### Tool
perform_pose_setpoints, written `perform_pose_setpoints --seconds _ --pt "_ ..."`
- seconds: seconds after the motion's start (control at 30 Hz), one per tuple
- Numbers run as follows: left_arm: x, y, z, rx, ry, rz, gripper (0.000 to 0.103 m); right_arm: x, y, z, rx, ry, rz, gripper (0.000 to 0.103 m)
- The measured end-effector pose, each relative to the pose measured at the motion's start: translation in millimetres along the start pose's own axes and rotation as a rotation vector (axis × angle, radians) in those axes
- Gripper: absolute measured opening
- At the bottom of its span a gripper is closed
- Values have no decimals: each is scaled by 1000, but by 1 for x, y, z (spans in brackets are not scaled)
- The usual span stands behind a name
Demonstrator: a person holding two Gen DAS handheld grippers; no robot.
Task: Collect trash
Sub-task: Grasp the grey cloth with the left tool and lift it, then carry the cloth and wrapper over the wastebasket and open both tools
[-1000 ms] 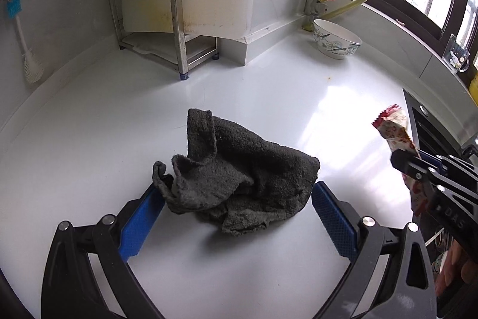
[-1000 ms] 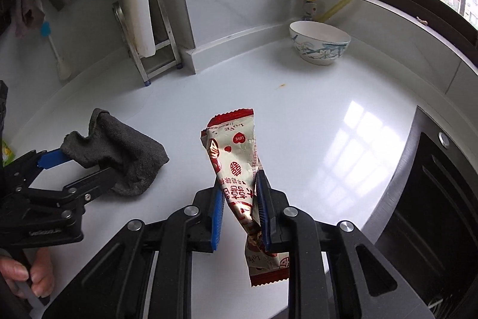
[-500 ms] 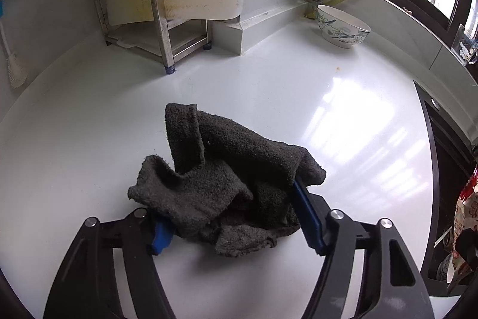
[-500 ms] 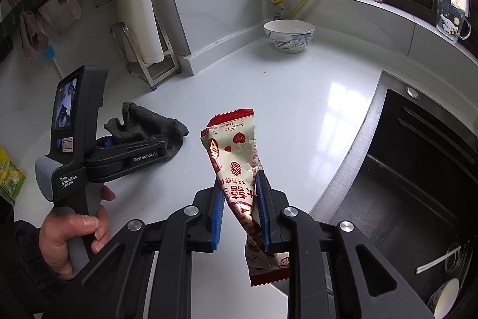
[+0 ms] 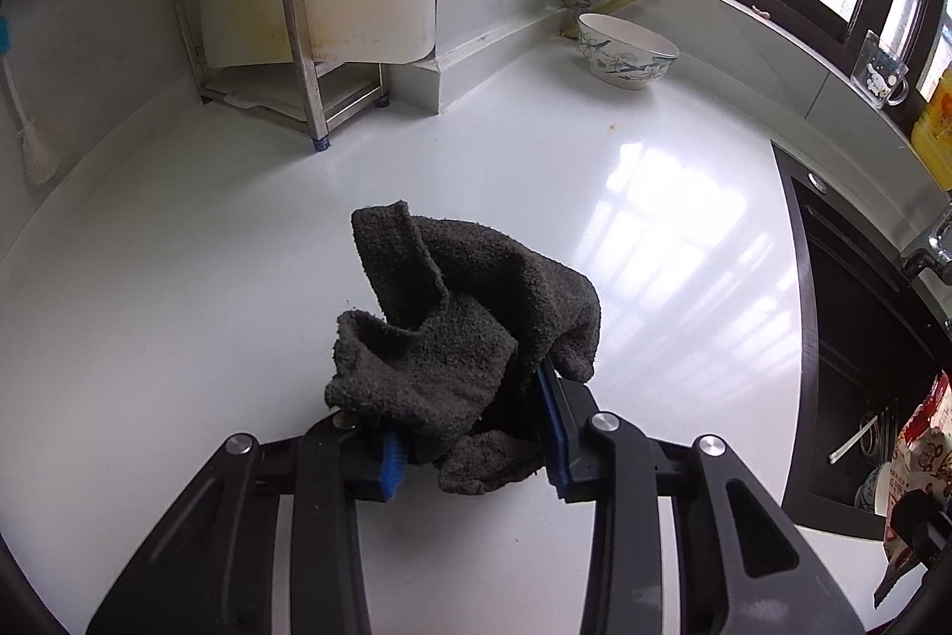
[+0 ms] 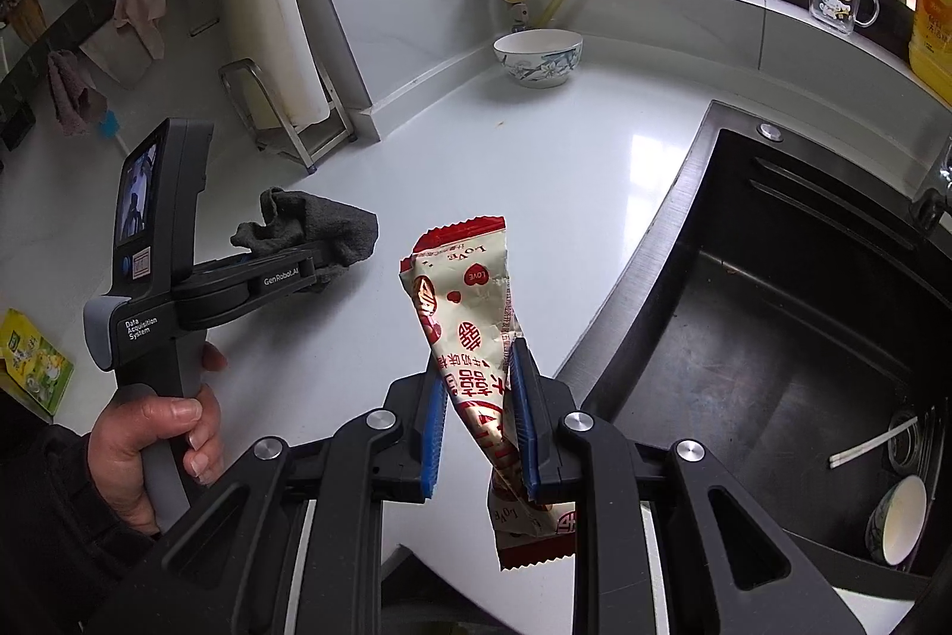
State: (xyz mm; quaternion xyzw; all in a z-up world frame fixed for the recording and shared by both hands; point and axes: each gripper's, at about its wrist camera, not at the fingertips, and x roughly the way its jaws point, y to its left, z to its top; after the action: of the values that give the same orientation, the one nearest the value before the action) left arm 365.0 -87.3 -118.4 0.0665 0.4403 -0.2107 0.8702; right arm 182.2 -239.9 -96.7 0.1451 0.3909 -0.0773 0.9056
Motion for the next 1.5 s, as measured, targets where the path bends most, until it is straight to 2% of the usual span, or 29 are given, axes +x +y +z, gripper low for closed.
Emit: perform_pose_setpoints --seconds 0.47,0.8,1.13,1.5 --pt "-81 -11 -34 82 -57 -20 35 -47 -7 -29 20 -18 -8 20" --pt "-137 -29 -80 105 -55 -15 35 -84 -18 -59 29 -45 21 20" --pt "-184 -56 -134 66 -34 44 35 -112 -37 -103 -15 10 70 20" --pt "-209 -95 -196 61 15 76 35 -135 -62 -154 -28 62 40 20"
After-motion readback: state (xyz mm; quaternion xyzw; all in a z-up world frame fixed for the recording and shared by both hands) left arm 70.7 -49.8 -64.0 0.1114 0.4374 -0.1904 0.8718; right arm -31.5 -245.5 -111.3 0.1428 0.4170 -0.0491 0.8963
